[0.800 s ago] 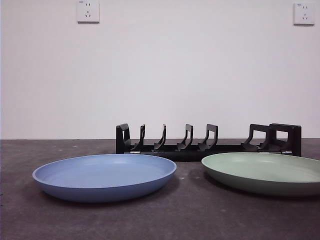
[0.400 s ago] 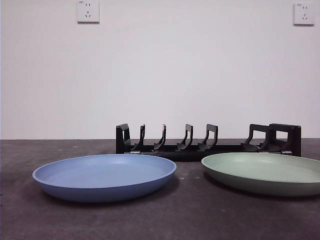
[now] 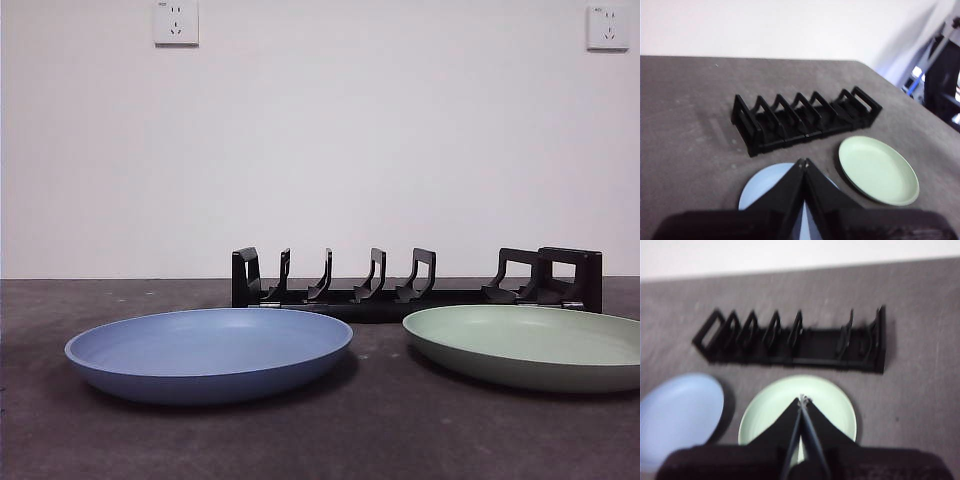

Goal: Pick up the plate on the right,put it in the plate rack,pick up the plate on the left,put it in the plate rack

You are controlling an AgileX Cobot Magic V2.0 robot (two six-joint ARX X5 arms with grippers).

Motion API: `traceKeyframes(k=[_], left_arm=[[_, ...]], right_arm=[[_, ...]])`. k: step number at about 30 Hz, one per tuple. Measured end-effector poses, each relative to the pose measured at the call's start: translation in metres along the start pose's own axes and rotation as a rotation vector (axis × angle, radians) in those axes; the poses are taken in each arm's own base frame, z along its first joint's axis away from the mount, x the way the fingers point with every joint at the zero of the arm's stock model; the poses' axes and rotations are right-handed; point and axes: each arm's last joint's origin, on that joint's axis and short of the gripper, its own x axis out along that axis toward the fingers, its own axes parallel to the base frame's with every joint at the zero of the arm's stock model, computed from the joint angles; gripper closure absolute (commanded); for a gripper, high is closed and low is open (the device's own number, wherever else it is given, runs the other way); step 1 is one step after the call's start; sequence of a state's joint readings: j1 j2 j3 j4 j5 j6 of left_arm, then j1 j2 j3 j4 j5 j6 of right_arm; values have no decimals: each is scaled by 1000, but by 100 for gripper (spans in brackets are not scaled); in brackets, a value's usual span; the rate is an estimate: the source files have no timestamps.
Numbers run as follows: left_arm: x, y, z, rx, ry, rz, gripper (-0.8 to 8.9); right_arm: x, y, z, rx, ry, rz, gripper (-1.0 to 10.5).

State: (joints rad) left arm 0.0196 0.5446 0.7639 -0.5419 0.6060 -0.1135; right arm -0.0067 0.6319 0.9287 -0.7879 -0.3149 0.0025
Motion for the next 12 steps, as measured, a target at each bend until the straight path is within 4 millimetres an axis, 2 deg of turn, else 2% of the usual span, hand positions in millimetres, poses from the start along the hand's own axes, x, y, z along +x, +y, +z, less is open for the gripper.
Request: traceKeyframes(k=[7, 12], left_arm=[[-12, -14, 22, 61, 69, -24, 820], [-10, -18, 23, 75, 103, -62, 820]], right_arm=[[-7, 4, 17, -19, 123, 64, 958], [-9, 5, 16, -19, 147, 83, 957]])
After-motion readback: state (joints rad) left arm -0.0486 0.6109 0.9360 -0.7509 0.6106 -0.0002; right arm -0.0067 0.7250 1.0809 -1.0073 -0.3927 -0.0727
